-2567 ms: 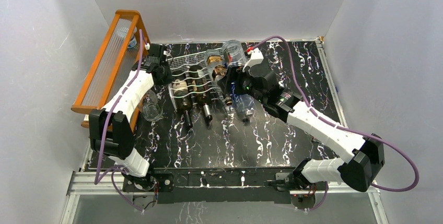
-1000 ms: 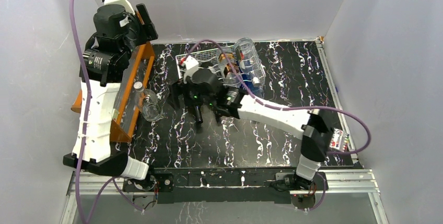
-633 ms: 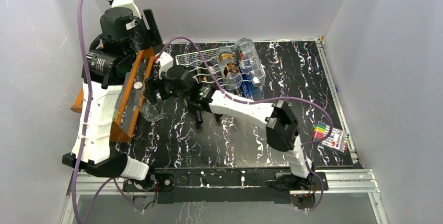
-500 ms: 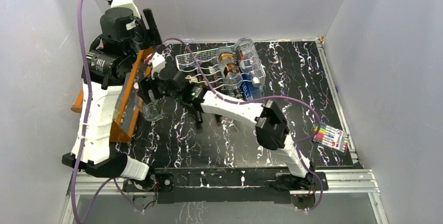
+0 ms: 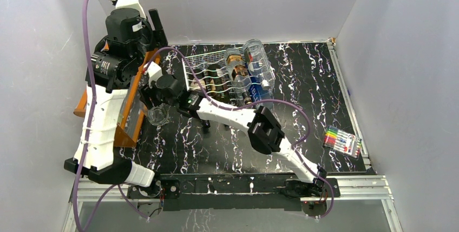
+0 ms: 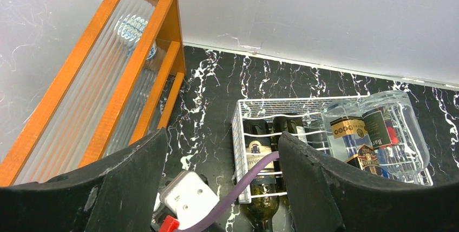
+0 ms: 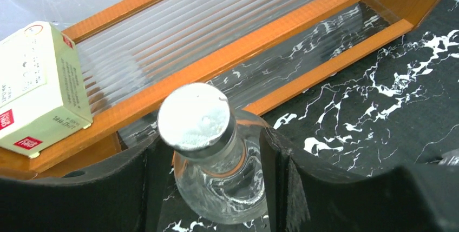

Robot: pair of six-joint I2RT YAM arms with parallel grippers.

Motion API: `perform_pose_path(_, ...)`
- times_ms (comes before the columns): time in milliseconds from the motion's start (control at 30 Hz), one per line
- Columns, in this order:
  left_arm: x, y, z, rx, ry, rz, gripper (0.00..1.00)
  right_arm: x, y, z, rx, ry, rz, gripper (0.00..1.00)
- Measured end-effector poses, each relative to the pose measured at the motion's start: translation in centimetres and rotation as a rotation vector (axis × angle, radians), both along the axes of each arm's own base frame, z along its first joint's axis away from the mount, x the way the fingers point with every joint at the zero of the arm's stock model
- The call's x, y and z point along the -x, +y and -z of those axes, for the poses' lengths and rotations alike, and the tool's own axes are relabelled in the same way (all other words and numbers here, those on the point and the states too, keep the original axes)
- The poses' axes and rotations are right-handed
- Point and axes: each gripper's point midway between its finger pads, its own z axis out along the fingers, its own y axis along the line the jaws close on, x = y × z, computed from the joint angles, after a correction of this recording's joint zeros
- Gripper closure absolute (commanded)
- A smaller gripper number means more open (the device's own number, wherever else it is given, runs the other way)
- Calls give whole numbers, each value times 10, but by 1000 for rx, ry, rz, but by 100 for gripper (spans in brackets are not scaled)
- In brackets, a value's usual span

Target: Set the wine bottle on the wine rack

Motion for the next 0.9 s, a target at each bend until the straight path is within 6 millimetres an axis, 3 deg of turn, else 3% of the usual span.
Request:
perform_pose_path(400,-2,1,5,-15,11,-6,26,-9,6,0,16,-104,-6,86)
perform_pose_path(633,-3,0,11,-24,26,-4,26,5,-19,1,43,-117,-22,94)
perform_pose_path(900,-5,-4,15,-25,30,10,25,35,-67,5,157,-65,-82,90)
